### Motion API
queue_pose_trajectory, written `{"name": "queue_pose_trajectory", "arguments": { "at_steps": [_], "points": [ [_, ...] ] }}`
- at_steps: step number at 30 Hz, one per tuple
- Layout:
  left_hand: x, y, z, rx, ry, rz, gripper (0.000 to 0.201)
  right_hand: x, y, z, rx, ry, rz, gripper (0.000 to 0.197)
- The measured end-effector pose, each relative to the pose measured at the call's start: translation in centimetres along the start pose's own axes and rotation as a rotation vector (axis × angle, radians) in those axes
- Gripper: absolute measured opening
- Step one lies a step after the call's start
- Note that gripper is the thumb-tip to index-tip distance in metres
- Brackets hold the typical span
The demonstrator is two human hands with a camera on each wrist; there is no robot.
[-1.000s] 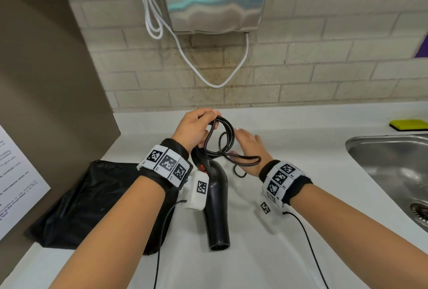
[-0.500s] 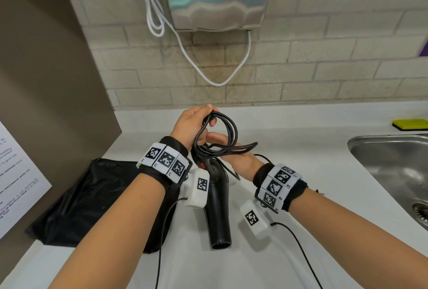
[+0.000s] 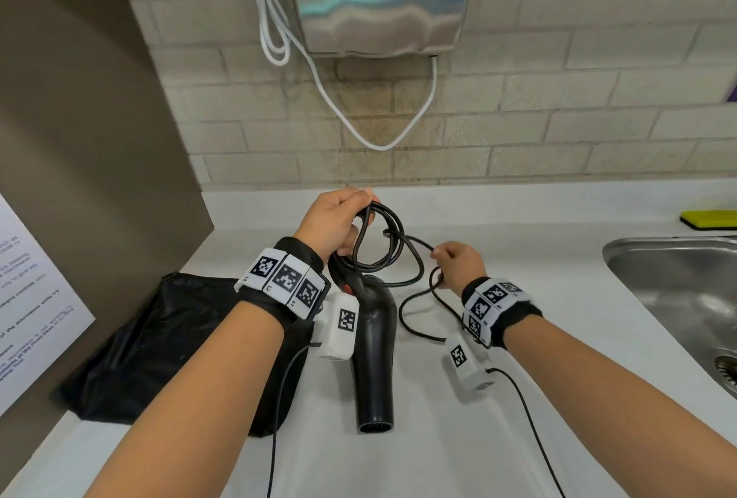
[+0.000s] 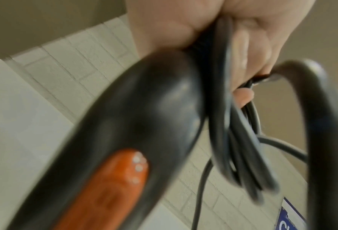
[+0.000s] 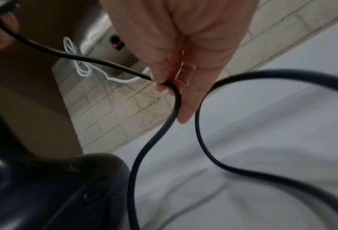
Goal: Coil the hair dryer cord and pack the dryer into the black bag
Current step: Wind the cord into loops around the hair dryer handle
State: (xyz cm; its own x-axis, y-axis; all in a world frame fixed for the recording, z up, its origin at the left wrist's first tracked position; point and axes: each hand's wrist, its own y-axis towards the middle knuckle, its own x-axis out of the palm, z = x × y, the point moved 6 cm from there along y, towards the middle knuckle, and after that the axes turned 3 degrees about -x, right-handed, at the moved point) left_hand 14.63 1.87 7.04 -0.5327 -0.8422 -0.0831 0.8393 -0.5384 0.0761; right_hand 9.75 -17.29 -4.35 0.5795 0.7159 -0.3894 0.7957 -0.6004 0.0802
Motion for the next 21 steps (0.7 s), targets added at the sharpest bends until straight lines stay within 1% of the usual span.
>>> {"name": "queue_pose_trajectory", "arguments": {
  "at_steps": [2,6,8,10,11,12,13,15,16,17,18,19,20,21],
  "points": [
    [-0.1,0.0,0.0,0.01,-0.011,0.009,0.027,-0.3,0.0,1.1,0.105,-0.014,0.01,0.022],
    [-0.6,0.0,-0.1,0.025,-0.042,0.037,0.029,-1.5,0.3,4.0,0.262,-0.194,-0.007,0.028],
    [-0.9,0.1,-0.3,0.024,-0.069,0.046,0.03,-1.9,-0.1,4.9,0.339,-0.232,-0.051,0.034],
    [-1.0,0.1,-0.4,0.019,-0.088,0.049,0.03,-2.1,-1.3,4.4,0.406,-0.384,-0.129,0.043],
    [-0.9,0.1,-0.3,0.019,-0.091,0.049,0.03,-2.0,-1.5,3.8,0.339,-0.554,-0.188,0.046],
    [-0.8,0.1,-0.3,0.021,-0.086,0.048,0.03,-1.5,-1.7,3.4,0.297,-0.625,-0.25,0.046],
    [-0.6,0.1,-0.2,0.025,-0.074,0.047,0.03,-1.0,-1.8,3.3,0.303,-0.621,-0.301,0.043],
    [-0.2,0.1,-0.1,0.032,-0.043,0.042,0.03,-0.5,-1.9,2.8,0.273,-0.502,-0.275,0.035],
    [-0.1,0.1,0.0,0.032,-0.035,0.04,0.029,-0.4,-1.7,2.3,0.216,-0.439,-0.221,0.032],
    [0.0,0.1,0.1,0.026,-0.034,0.038,0.029,-0.4,-1.6,1.2,0.135,-0.364,-0.154,0.033],
    [0.1,0.1,0.1,0.018,-0.035,0.034,0.028,-0.2,-1.8,-0.3,0.032,-0.281,-0.124,0.036],
    [0.2,0.2,0.1,0.01,-0.036,0.031,0.028,0.2,-2.0,-1.9,-0.08,-0.181,-0.139,0.039],
    [0.3,0.2,0.1,0.006,-0.035,0.028,0.028,0.8,-2.4,-3.7,-0.183,-0.054,-0.185,0.043],
    [0.4,0.3,0.1,0.004,-0.033,0.025,0.028,1.4,-3.0,-5.2,-0.243,0.051,-0.252,0.047]
  ]
}}
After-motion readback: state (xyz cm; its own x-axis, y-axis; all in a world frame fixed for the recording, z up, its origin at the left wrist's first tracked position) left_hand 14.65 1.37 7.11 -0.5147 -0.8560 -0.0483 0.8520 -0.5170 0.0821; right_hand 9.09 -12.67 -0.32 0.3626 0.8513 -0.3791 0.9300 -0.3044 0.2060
